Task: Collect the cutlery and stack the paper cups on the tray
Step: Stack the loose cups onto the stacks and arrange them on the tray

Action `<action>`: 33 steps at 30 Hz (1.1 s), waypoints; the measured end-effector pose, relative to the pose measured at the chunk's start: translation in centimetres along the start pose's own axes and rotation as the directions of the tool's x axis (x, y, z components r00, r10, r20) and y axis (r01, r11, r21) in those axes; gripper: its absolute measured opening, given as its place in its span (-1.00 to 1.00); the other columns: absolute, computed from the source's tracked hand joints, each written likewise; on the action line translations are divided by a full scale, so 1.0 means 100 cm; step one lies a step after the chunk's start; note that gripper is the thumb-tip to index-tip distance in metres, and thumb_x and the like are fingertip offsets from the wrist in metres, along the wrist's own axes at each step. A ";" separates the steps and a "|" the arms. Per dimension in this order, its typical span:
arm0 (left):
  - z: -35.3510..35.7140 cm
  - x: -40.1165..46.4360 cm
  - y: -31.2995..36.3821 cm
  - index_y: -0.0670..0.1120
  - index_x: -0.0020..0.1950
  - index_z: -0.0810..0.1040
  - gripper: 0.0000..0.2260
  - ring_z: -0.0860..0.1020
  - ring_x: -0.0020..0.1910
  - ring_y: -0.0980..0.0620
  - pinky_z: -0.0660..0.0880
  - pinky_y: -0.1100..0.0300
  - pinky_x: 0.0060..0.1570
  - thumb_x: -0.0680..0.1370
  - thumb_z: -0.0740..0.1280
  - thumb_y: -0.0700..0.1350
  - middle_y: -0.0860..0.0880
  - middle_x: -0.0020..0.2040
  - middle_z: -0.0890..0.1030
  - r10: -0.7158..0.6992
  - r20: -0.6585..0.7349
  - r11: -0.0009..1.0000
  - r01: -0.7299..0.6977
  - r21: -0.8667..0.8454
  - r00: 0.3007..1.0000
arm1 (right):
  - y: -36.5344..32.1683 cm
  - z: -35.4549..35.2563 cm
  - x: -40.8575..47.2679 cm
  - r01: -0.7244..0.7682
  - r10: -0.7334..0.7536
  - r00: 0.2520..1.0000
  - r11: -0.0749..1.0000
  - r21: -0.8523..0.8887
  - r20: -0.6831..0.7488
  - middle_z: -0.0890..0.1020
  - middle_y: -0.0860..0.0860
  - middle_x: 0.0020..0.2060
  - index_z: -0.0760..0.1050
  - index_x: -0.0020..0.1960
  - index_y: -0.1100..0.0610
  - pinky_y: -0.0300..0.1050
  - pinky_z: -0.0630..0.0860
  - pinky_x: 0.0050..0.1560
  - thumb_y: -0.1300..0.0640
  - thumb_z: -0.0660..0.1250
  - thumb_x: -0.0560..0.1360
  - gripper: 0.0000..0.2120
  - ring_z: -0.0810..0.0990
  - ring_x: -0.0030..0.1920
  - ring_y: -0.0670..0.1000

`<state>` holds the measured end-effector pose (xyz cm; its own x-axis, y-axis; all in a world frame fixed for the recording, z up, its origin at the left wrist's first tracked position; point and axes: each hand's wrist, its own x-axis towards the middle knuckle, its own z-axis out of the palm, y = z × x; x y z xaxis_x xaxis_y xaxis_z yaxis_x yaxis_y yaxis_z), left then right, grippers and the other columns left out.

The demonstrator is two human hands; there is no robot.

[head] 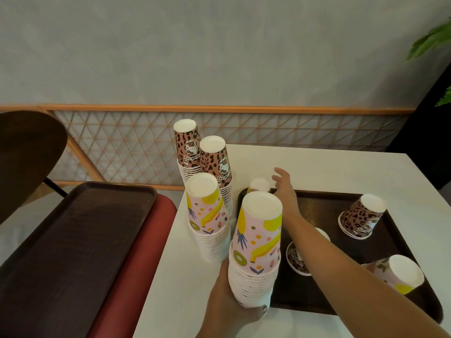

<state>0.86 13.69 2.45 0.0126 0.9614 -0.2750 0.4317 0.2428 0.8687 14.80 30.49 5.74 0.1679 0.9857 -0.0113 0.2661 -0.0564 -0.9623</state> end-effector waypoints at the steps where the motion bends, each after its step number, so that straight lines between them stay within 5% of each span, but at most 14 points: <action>1: 0.000 0.001 -0.001 0.14 0.45 0.04 -0.03 0.34 0.21 0.44 0.13 0.75 0.06 0.22 0.58 0.00 0.41 0.24 0.19 0.047 -0.029 0.999 -0.047 -0.013 0.998 | -0.009 -0.007 -0.007 0.045 -0.043 0.999 0.997 0.064 -0.030 0.45 0.11 0.27 0.24 0.36 0.07 0.01 0.41 0.26 0.11 0.47 0.38 -0.36 0.43 0.29 0.08; 4: 0.003 -0.002 -0.004 0.24 0.32 0.25 -0.10 0.49 0.15 0.37 0.41 0.55 -0.01 0.06 0.58 0.01 0.34 0.21 0.48 0.089 -0.020 0.981 -0.091 -0.169 0.996 | -0.039 -0.031 -0.033 0.185 -0.193 0.981 0.956 0.226 0.014 0.57 0.00 0.14 0.34 0.27 0.00 -0.13 0.44 0.21 -0.12 0.30 0.46 -0.56 0.53 0.20 -0.05; 9: 0.007 0.000 -0.003 0.14 0.26 0.38 -0.16 0.57 0.14 0.15 0.56 0.11 0.09 0.00 0.56 0.04 0.14 0.15 0.60 0.065 -0.020 0.963 -0.068 -0.262 0.998 | -0.073 -0.061 -0.082 0.258 -0.349 0.888 0.917 0.303 0.300 0.58 0.01 0.13 0.38 0.26 0.01 -0.17 0.51 0.14 -0.43 0.20 0.34 -0.32 0.55 0.17 -0.03; 15: 0.010 -0.004 0.009 0.17 0.26 0.35 -0.12 0.53 0.18 0.09 0.52 -0.02 0.19 -0.03 0.57 0.05 0.15 0.17 0.57 0.045 0.002 0.969 -0.043 -0.245 0.999 | -0.075 -0.071 -0.101 0.272 -0.278 0.881 0.960 0.069 0.382 0.57 -0.12 0.13 0.34 0.28 -0.14 -0.02 0.56 0.14 -0.13 0.45 0.25 -0.36 0.57 0.15 -0.08; 19: 0.011 -0.006 0.013 0.12 0.31 0.33 -0.05 0.52 0.21 0.04 0.51 -0.07 0.20 -0.05 0.56 0.09 0.10 0.20 0.56 0.039 0.013 0.972 -0.035 -0.234 0.999 | -0.077 -0.073 -0.105 0.277 -0.243 0.898 0.960 -0.041 0.365 0.61 -0.11 0.09 0.38 0.25 -0.05 0.02 0.58 0.10 0.03 0.51 0.32 -0.44 0.60 0.09 -0.10; 29: 0.011 -0.004 0.006 0.17 0.27 0.31 -0.14 0.51 0.20 0.10 0.52 0.07 0.20 0.04 0.61 -0.02 0.16 0.18 0.55 0.044 0.051 0.979 -0.032 -0.203 0.998 | -0.094 -0.079 -0.100 0.296 -0.277 0.930 0.954 -0.044 0.239 0.62 -0.12 0.00 0.39 0.16 -0.04 -0.19 0.60 -0.01 0.09 0.44 0.38 -0.60 0.62 0.01 -0.12; 33: 0.011 -0.002 0.003 0.20 0.21 0.36 -0.18 0.54 0.15 0.16 0.54 0.11 0.13 -0.01 0.58 0.02 0.18 0.15 0.58 0.062 0.039 0.963 -0.049 -0.264 0.997 | -0.104 -0.078 -0.082 0.222 -0.244 0.963 0.960 0.172 0.115 0.65 0.02 -0.01 0.46 0.03 0.02 -0.03 0.60 0.03 0.13 0.41 0.42 -0.77 0.64 0.01 0.03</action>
<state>1.97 13.46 2.29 0.0743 0.9688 -0.2365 0.1766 0.2206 0.9592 18.06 21.78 17.98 -0.0125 0.9813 0.1923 0.1298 0.1923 -0.9727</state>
